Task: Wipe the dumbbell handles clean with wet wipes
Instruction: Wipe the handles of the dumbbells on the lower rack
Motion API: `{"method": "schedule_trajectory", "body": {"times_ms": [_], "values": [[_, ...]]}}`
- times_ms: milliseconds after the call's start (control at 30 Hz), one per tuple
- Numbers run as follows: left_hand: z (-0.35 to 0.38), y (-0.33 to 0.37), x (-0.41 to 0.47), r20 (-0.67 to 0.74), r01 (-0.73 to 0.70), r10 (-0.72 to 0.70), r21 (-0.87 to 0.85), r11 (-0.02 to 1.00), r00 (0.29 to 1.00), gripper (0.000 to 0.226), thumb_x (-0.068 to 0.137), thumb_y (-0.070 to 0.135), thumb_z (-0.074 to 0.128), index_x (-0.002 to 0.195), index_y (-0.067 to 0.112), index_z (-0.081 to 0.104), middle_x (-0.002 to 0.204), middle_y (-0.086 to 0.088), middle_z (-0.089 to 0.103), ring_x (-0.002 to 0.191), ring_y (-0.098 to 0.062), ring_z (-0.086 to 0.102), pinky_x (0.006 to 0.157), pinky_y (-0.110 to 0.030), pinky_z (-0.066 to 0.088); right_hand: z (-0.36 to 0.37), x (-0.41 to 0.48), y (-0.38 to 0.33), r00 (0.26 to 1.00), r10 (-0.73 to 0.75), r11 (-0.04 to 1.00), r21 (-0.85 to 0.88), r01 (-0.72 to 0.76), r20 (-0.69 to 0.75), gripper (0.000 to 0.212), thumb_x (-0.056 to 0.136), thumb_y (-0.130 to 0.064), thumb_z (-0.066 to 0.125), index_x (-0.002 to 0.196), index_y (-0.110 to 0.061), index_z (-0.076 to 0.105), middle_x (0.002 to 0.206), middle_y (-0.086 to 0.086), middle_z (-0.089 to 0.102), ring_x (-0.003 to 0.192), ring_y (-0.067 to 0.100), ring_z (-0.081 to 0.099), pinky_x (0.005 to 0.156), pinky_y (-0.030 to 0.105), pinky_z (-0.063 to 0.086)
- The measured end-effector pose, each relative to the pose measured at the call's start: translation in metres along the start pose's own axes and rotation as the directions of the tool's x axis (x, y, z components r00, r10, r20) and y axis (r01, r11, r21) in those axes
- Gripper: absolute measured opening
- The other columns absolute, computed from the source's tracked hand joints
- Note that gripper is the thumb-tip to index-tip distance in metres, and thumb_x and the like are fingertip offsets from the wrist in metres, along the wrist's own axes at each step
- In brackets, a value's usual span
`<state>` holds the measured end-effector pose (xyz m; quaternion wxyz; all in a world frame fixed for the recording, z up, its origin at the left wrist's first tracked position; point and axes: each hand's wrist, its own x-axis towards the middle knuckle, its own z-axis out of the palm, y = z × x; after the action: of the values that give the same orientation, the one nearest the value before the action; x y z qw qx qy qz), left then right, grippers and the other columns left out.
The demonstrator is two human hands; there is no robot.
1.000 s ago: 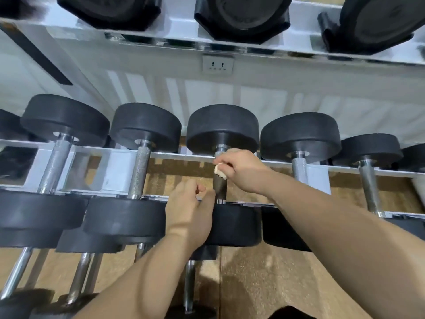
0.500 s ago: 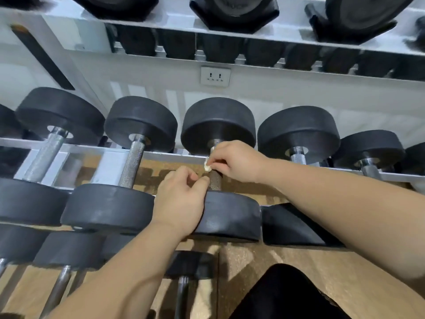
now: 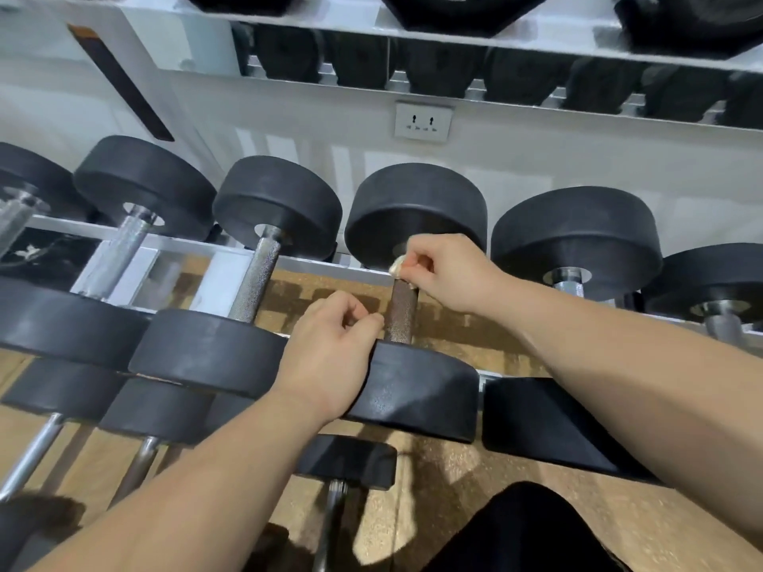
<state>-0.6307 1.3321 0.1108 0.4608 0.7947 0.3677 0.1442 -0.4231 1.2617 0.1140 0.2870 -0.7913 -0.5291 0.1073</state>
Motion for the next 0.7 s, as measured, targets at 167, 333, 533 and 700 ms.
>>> {"method": "schedule_trajectory", "body": {"times_ms": [167,333,533,700], "values": [[-0.001,0.003,-0.001,0.005,0.003,-0.003,0.001,1.000,1.000,0.023,0.079,0.047,0.051,0.079,0.026,0.060,0.096,0.003,0.064,0.094,-0.012,0.057,0.084,-0.033,0.042,-0.002,-0.029,-0.006,0.936,-0.172,0.984,0.013,0.177,0.308,0.011,0.087,-0.025,0.075,0.078,-0.020,0.069,0.071,-0.013,0.063,0.070,0.003,0.059,0.065,0.016,0.043],[-0.002,0.002,-0.002,0.001,-0.017,0.017,0.004,1.000,1.000,0.021,0.086,0.044,0.055,0.080,0.024,0.060,0.095,0.003,0.063,0.096,-0.014,0.056,0.085,-0.034,0.042,-0.003,-0.006,0.006,0.997,-0.079,0.997,0.020,0.079,-0.002,0.015,0.090,-0.026,0.072,0.077,-0.021,0.066,0.073,-0.022,0.058,0.071,-0.008,0.056,0.071,0.025,0.046],[-0.002,0.002,-0.001,-0.002,-0.021,0.021,0.008,1.000,1.000,0.025,0.080,0.049,0.051,0.081,0.026,0.061,0.095,0.002,0.063,0.095,-0.016,0.056,0.088,-0.037,0.044,0.001,-0.025,-0.004,0.925,-0.201,0.980,0.063,0.191,0.322,0.013,0.087,-0.025,0.076,0.078,-0.019,0.069,0.073,-0.008,0.065,0.070,0.008,0.060,0.068,0.024,0.048],[-0.002,0.005,-0.004,0.003,0.006,-0.006,-0.040,0.999,1.000,0.027,0.079,0.048,0.053,0.083,0.023,0.060,0.095,0.001,0.063,0.094,-0.016,0.056,0.084,-0.035,0.043,0.000,-0.003,0.003,0.996,-0.094,0.996,-0.002,0.094,-0.010,0.016,0.090,-0.024,0.072,0.076,-0.022,0.063,0.066,-0.016,0.057,0.065,0.000,0.055,0.064,0.025,0.039]]}}
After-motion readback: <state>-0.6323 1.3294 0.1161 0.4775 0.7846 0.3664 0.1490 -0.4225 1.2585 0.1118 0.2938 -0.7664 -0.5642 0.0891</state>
